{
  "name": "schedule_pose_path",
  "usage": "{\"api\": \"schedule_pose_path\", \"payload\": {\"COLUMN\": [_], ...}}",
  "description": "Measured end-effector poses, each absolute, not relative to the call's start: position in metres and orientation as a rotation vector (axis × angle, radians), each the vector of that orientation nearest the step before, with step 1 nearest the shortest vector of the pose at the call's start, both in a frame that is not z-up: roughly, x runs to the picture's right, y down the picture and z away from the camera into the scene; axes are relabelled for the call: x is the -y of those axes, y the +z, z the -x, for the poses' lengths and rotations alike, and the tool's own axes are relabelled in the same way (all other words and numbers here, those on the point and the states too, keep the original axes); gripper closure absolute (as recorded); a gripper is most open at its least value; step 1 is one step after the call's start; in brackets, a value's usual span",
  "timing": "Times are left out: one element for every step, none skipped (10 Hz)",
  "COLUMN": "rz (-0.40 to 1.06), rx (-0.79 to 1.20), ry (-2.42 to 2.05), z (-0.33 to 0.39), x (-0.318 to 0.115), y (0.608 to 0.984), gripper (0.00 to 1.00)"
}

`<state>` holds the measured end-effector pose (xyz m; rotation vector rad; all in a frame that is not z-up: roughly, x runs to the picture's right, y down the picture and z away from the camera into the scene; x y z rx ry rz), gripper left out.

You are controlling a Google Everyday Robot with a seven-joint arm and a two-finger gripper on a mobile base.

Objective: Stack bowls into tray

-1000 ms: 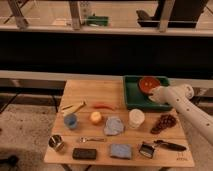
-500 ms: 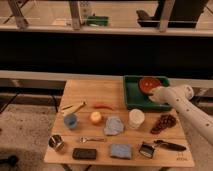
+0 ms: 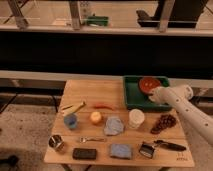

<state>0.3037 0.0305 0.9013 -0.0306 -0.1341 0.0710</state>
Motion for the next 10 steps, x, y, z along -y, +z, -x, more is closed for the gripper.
{"api": "schedule_pose_path", "payload": {"rz": [0.032,0.031,0.030,0.031,0.033,0.033,0.033,0.033,0.033,0.033], "rx": [0.142,0.148,0.148,0.156,0.162,0.164,0.161,0.160,0.159,0.159], "ry": [0.070,0.068,0.065,0.065,0.061,0.063,0.062,0.060,0.060,0.060], "z": [-0.296,-0.292,-0.291,-0.287,-0.282,-0.281,-0.282,-0.282,-0.281,-0.281], "x": [-0.029,-0.029,-0.029,-0.029,-0.029,-0.028,-0.029,-0.029,-0.029,-0.029], "y": [0.911,0.923,0.926,0.930,0.935,0.935,0.936,0.937,0.937,0.937], "gripper": [0.84,0.64,0.55,0.45,0.35,0.28,0.21,0.20,0.20,0.20]}}
